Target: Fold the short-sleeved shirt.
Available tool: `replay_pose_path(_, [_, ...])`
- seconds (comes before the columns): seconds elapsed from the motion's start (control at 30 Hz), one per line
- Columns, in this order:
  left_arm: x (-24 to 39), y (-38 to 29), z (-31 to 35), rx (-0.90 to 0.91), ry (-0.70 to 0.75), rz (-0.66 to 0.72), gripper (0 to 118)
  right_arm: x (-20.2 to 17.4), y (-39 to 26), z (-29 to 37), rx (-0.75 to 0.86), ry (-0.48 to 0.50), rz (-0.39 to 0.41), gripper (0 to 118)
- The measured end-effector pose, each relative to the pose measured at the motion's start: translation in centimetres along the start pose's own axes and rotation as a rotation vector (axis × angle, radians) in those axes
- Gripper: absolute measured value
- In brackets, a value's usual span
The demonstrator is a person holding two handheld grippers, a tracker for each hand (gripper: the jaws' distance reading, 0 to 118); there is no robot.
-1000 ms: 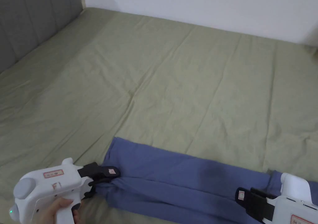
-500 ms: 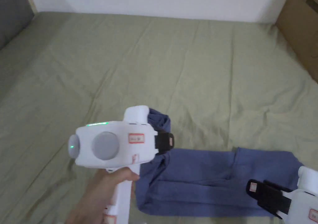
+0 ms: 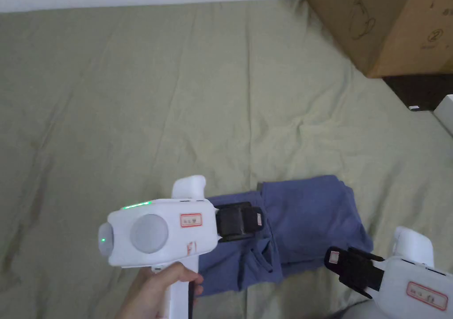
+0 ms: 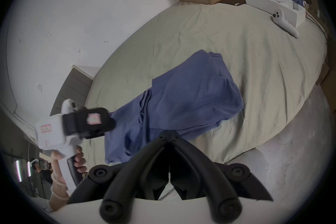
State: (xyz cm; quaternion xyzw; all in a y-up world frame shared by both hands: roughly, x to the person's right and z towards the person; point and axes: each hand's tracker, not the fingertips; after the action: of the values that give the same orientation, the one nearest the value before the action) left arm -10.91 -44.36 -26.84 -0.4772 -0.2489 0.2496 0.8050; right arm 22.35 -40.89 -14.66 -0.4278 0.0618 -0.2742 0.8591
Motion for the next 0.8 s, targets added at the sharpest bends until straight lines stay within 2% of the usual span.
replay_pose_path(0.07, [-0.3,0.2,2.4,0.055,-0.023,0.065,106,-0.4,-0.2,-0.3,-0.002,0.005,-0.004,0])
replay_pose_path(0.17, [-1.6,0.3,3.5,0.079,0.044,0.111,86,-0.8,-0.5,-0.6,-0.007,0.015,-0.007,0])
replay_pose_path(0.2, [-2.0,0.0,3.1,0.073,0.095,0.088,86,-0.7,-0.5,-0.8,-0.01,0.019,-0.007,0])
replay_pose_path(0.23, [-2.1,-0.2,2.6,0.05,0.135,0.063,59,-0.9,-0.6,-0.8,-0.011,0.023,-0.005,0])
replay_pose_path(0.27, [-2.2,-0.7,1.7,0.012,0.166,0.031,24,-1.0,-0.6,-0.8,-0.013,0.028,-0.003,0])
replay_pose_path(0.3, [-1.6,-1.3,0.9,-0.015,0.179,0.008,7,-1.2,-0.7,-0.8,-0.015,0.032,0.001,0])
replay_pose_path(0.47, [1.0,-4.7,-2.9,-0.155,-0.042,0.014,7,-1.5,-0.6,-0.5,-0.011,0.028,0.016,0])
replay_pose_path(0.6, [3.2,-6.4,-5.7,-0.27,0.014,-0.074,7,-0.5,-0.5,-0.1,-0.013,0.015,0.002,0])
replay_pose_path(0.73, [3.3,-6.4,-5.0,-0.263,-0.014,-0.083,7,0.0,-0.5,0.5,-0.009,-0.002,-0.001,0])
replay_pose_path(0.8, [2.3,-5.9,-3.4,-0.231,-0.066,-0.041,7,0.0,-0.5,0.7,-0.008,-0.001,0.002,0])
